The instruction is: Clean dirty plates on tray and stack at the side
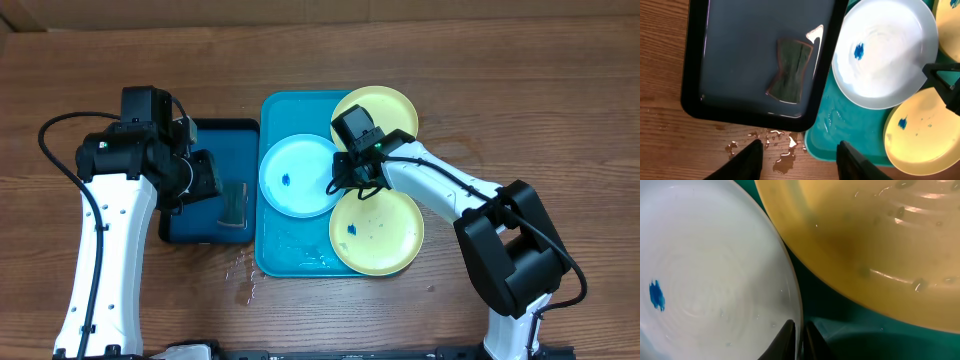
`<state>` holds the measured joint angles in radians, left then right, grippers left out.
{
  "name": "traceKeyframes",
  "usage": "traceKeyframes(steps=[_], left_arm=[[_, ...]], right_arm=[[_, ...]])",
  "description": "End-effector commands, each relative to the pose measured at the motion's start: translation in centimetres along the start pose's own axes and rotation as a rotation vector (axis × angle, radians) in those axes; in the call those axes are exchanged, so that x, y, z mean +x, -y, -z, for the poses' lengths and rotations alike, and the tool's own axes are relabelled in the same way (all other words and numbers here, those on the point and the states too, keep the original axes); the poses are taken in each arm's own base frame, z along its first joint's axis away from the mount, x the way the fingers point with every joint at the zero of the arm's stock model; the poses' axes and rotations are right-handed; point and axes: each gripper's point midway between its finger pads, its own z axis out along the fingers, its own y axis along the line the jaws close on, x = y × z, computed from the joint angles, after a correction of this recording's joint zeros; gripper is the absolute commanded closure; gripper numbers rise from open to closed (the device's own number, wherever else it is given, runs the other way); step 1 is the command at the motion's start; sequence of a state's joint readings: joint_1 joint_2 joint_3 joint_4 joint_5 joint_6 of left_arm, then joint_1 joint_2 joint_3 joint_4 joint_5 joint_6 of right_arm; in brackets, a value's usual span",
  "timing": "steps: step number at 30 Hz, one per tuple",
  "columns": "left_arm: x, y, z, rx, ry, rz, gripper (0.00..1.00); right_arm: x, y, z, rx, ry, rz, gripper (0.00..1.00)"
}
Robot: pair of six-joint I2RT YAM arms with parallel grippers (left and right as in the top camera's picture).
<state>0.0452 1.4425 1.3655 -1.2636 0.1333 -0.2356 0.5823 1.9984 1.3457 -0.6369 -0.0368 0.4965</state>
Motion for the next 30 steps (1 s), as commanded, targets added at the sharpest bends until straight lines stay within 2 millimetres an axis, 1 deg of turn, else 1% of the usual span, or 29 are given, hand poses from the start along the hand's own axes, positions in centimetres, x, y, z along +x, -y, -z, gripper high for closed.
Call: traceKeyframes(steps=[1, 2, 6, 10, 13, 17, 22, 26, 30], left_arm=[[0.1, -0.1, -0.3, -0.011, -0.006, -0.002, 0.58], [0.2, -0.1, -0.3, -0.011, -0.007, -0.001, 0.59], [0.2, -0.2, -1.0, -0.014, -0.018, 0.000, 0.60], [0.1, -0.3, -2.1, -0.017, -0.033, 0.001, 0.58], [0.0, -0.2, -3.3, -0.012, -0.057, -0.029, 0.59], [0.1, 0.4, -5.2, -0.018, -0.109, -0.085, 0.60], [1.1, 1.5, -8.0, -0.034, -0.202, -0.185, 0.58], [1.0, 1.3, -10.3, -0.070, -0.242, -0.209, 0.56], [1.7, 0.8, -11.9, -0.087, -0.306, -0.201, 0.56]], right_arm=[[-0.1, 0.1, -0.3, 0.009, 0.005, 0.000, 0.91], [-0.1, 0.1, -0.3, 0.009, 0.005, 0.000, 0.91], [-0.1, 0.1, -0.3, 0.008, 0.005, 0.000, 0.91], [-0.1, 0.1, -0.3, 0.008, 0.005, 0.000, 0.91], [-0.1, 0.1, -0.3, 0.008, 0.004, 0.000, 0.92], [-0.1, 0.1, -0.3, 0.009, 0.004, 0.000, 0.93], [-0.1, 0.1, -0.3, 0.009, 0.004, 0.000, 0.94], [0.0, 0.2, -0.3, 0.010, 0.002, 0.000, 0.94], [0.0, 0.2, -0.3, 0.010, 0.002, 0.000, 0.94]])
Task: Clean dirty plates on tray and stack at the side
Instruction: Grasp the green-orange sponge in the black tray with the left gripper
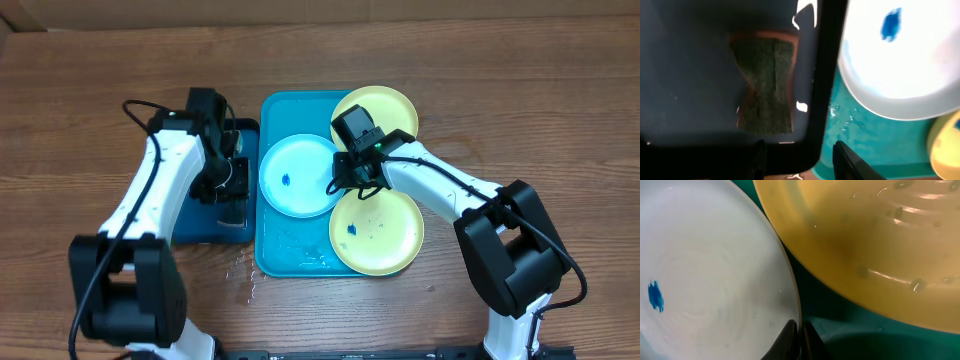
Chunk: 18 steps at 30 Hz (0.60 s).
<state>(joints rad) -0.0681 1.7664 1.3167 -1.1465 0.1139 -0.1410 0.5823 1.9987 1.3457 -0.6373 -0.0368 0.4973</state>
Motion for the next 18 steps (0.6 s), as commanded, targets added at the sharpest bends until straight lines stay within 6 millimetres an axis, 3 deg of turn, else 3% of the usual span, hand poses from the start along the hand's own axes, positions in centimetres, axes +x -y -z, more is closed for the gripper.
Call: traceKeyframes(steps=[1, 7, 18], left_arm=[[0.5, -0.8, -1.6, -0.035, -0.060, -0.021, 0.56], [0.5, -1.4, -3.2, -0.067, -0.102, -0.017, 0.61], [-1.1, -2.4, -3.4, -0.122, -0.039, 0.002, 0.66]], right_arm=[[0.0, 0.2, -0.3, 0.010, 0.002, 0.001, 0.94], [0.0, 0.2, -0.3, 0.010, 0.002, 0.001, 0.94], [0.0, 0.1, -0.3, 0.010, 0.003, 0.001, 0.94]])
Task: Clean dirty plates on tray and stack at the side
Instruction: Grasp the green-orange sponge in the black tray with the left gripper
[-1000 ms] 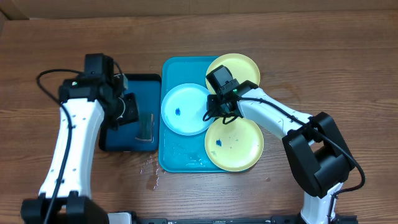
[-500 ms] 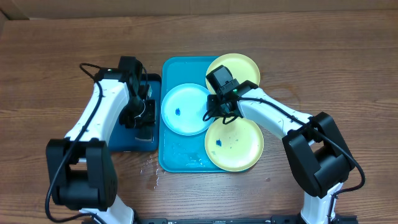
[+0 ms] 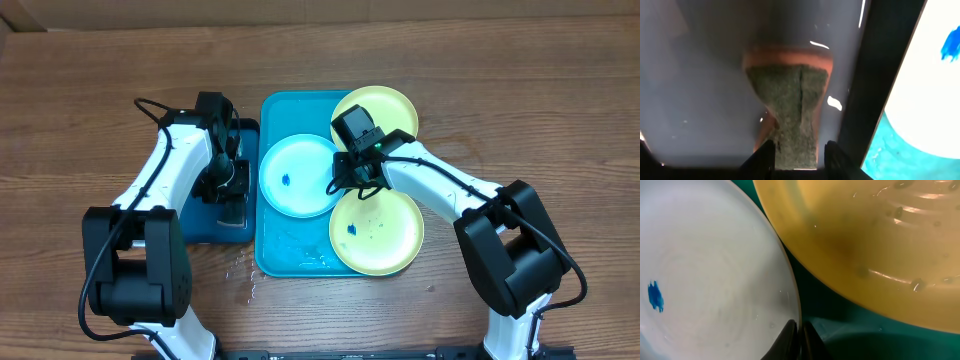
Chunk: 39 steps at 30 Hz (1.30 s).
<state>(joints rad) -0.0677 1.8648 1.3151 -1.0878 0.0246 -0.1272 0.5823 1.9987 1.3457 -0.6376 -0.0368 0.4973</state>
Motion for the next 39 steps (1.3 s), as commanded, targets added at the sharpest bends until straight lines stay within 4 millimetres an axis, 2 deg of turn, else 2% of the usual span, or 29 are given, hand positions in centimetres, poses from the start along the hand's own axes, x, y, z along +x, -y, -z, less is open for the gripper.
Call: traceKeyframes(steps=[1, 25, 31, 34, 39], left_arm=[[0.1, -0.6, -0.6, -0.030, -0.011, 0.015, 0.65], [0.6, -1.0, -3.5, -0.043, 0.008, 0.013, 0.72], [0.7, -1.0, -3.5, -0.043, 0.006, 0.015, 0.66], [0.6, -1.0, -3.5, -0.042, 0.009, 0.033, 0.80], [0.7, -1.7, -3.5, -0.085, 0.009, 0.042, 0.70]], right_arm=[[0.0, 0.1, -0.3, 0.010, 0.003, 0.001, 0.94], [0.0, 0.1, -0.3, 0.010, 0.003, 0.001, 0.94], [0.0, 0.1, -0.3, 0.010, 0.003, 0.001, 0.94], [0.0, 0.1, -0.3, 0.009, 0.003, 0.001, 0.93], [0.0, 0.1, -0.3, 0.010, 0.003, 0.001, 0.93]])
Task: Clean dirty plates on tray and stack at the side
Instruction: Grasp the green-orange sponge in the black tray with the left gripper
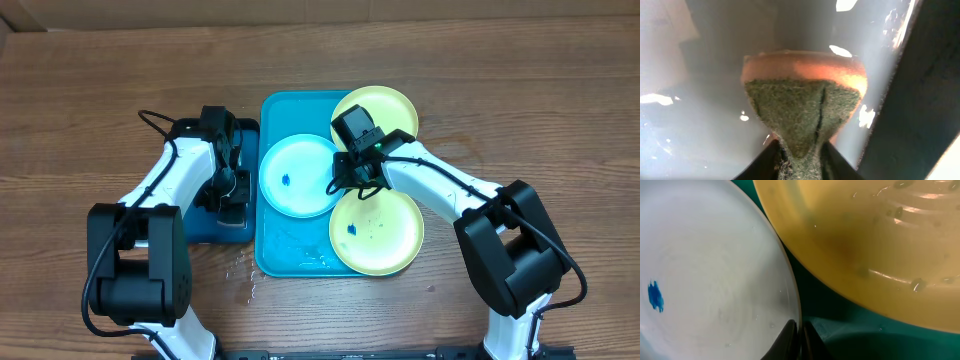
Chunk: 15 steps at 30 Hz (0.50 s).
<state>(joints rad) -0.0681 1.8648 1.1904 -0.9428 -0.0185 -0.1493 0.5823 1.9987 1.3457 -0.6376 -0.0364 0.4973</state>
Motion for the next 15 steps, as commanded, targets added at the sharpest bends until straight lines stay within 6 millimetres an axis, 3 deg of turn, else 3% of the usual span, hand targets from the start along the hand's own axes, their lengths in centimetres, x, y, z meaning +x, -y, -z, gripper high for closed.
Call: traceKeyframes(steps=[1, 5, 11, 12, 14, 15], left_arm=[[0.4, -0.8, -0.6, -0.044, -0.017, 0.025, 0.69], [0.4, -0.8, -0.6, -0.044, -0.019, 0.033, 0.67], [1.2, -0.9, -1.6, -0.045, -0.031, 0.039, 0.72], [1.3, -0.8, -1.8, -0.041, -0.032, 0.039, 0.75], [1.4, -0.8, -1.9, -0.036, -0.032, 0.040, 0.96], [1.3, -0.6, -1.9, -0.026, -0.031, 0.039, 0.96]], right_arm=[[0.0, 0.1, -0.3, 0.009, 0.003, 0.001, 0.93], [0.0, 0.1, -0.3, 0.009, 0.003, 0.001, 0.93], [0.0, 0.1, -0.3, 0.009, 0.002, 0.001, 0.93], [0.0, 0.1, -0.3, 0.009, 0.002, 0.001, 0.93], [0.0, 0.1, -0.3, 0.009, 0.003, 0.001, 0.93], [0.0, 0.1, -0.3, 0.009, 0.002, 0.001, 0.93]])
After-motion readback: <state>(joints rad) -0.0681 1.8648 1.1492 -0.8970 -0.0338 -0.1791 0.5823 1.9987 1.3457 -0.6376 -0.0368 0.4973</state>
